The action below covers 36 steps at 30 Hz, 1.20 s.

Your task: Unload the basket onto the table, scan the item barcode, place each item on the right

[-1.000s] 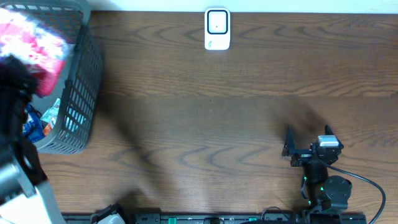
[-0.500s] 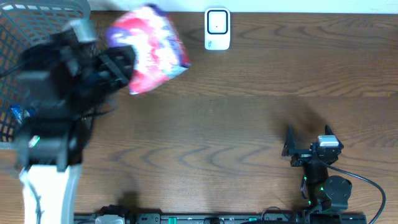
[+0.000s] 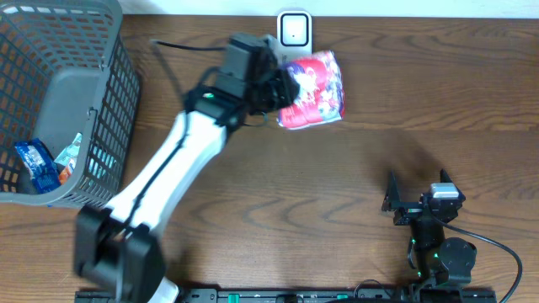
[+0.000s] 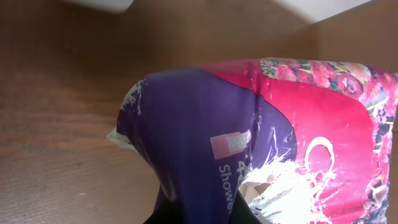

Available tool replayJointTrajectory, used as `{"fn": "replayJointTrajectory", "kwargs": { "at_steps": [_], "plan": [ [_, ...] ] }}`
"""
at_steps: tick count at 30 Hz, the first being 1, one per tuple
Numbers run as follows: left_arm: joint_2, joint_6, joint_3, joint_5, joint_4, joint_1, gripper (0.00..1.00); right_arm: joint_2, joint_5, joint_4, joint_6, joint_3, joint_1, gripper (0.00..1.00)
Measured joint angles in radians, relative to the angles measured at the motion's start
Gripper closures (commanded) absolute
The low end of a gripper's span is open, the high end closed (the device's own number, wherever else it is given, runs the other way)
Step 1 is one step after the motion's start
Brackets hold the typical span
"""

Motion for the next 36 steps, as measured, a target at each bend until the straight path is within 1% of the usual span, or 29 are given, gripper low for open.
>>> {"fn": "replayJointTrajectory", "kwargs": {
  "at_steps": [2, 6, 7, 8, 9, 10, 13, 15, 18, 22, 26, 28, 31, 33, 34, 35, 36],
  "plan": [
    [0.056, 0.000, 0.000, -0.025, 0.008, -0.016, 0.92, 0.000, 0.000, 0.000, 0.000, 0.000, 0.000, 0.01],
    [0.159, -0.002, -0.001, -0.057, 0.071, -0.048, 0.92, 0.000, 0.000, 0.000, 0.000, 0.000, 0.000, 0.01],
    [0.175, -0.003, -0.001, -0.060, 0.082, -0.056, 0.90, 0.000, 0.000, 0.000, 0.000, 0.000, 0.000, 0.01],
    [0.192, -0.003, -0.001, -0.063, 0.093, -0.066, 0.85, 0.000, 0.000, 0.000, 0.000, 0.000, 0.000, 0.01],
    [0.209, -0.003, -0.002, -0.065, 0.108, -0.078, 0.73, 0.000, 0.000, 0.000, 0.000, 0.000, 0.000, 0.01],
    [0.220, -0.002, -0.002, -0.067, 0.122, -0.089, 0.62, 0.000, 0.000, 0.000, 0.000, 0.000, 0.000, 0.01],
    [0.246, -0.008, -0.003, -0.067, 0.178, -0.121, 0.36, 0.000, 0.000, 0.000, 0.000, 0.000, 0.000, 0.01],
    [0.249, -0.012, -0.003, -0.067, 0.204, -0.137, 0.34, 0.000, 0.000, 0.000, 0.000, 0.000, 0.000, 0.01],
    [0.249, -0.014, -0.003, -0.066, 0.227, -0.148, 0.34, 0.000, 0.000, 0.000, 0.000, 0.000, 0.000, 0.01],
    [0.246, -0.003, -0.003, -0.050, 0.218, -0.133, 0.34, 0.000, 0.000, 0.000, 0.000, 0.000, 0.000, 0.01],
    [0.196, 0.046, -0.003, -0.032, 0.141, -0.079, 0.34, 0.000, 0.000, 0.000, 0.000, 0.000, 0.000, 0.01],
    [0.126, 0.074, -0.003, -0.037, 0.071, -0.027, 0.37, 0.000, 0.000, 0.000, 0.000, 0.000, 0.000, 0.01],
    [-0.003, 0.104, -0.003, -0.075, -0.016, 0.059, 0.47, 0.000, 0.000, 0.000, 0.000, 0.000, 0.000, 0.01],
    [-0.097, 0.118, -0.002, -0.117, -0.076, 0.124, 0.59, 0.000, 0.000, 0.000, 0.000, 0.000, 0.000, 0.01],
    [-0.140, 0.125, -0.002, -0.140, -0.100, 0.157, 0.70, 0.000, 0.000, 0.000, 0.000, 0.000, 0.000, 0.01],
    [-0.183, 0.126, 0.001, -0.161, -0.126, 0.193, 0.76, 0.000, 0.000, 0.000, 0.000, 0.000, 0.000, 0.01],
    [-0.213, 0.132, 0.003, -0.177, -0.149, 0.220, 0.87, 0.000, 0.000, 0.000, 0.000, 0.000, 0.000, 0.01]
  ]
}}
